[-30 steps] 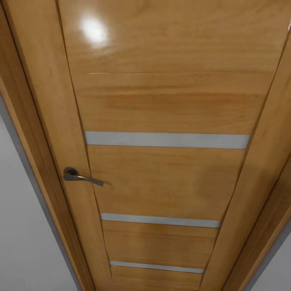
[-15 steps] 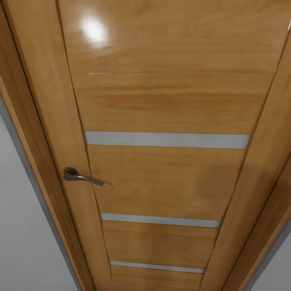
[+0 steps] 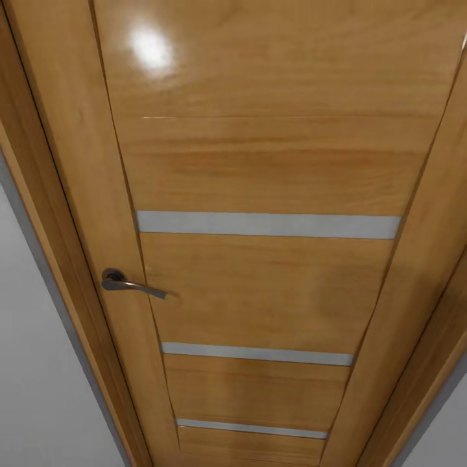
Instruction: Move the two storage containers from the living room to the garage. In the garage, place one container on the floor and stack the other container on top of it (either order is fine).
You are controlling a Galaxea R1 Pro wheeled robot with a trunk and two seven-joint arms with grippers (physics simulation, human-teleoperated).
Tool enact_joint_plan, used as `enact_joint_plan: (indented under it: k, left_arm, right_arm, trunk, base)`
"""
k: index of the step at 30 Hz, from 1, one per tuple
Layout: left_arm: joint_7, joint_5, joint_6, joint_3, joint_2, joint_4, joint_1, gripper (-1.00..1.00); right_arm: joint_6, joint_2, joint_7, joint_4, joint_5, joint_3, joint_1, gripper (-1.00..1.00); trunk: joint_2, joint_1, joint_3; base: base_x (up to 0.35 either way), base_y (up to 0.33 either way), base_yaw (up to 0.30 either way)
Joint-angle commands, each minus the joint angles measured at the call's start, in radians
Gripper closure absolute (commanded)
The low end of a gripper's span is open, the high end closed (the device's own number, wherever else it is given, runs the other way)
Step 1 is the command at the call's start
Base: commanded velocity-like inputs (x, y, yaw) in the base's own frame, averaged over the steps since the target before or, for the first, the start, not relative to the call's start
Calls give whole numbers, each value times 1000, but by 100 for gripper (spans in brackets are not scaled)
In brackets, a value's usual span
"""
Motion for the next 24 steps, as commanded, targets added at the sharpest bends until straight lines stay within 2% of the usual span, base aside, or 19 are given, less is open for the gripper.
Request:
enact_joint_plan:
  k: [1,24]
  left_arm:
    - [0,4,-2,0,0,0,0,-100]
    - [10,8,0,5,2,-1,-1,-100]
  right_arm:
    - [-5,0,2,2,-1,1,-1,-100]
    - [-5,-4,1,1,-6,1,-3,-100]
  trunk:
    - [-1,0,-1]
    - [-1,0,-1]
  base:
    - [0,0,0]
    - [0,0,0]
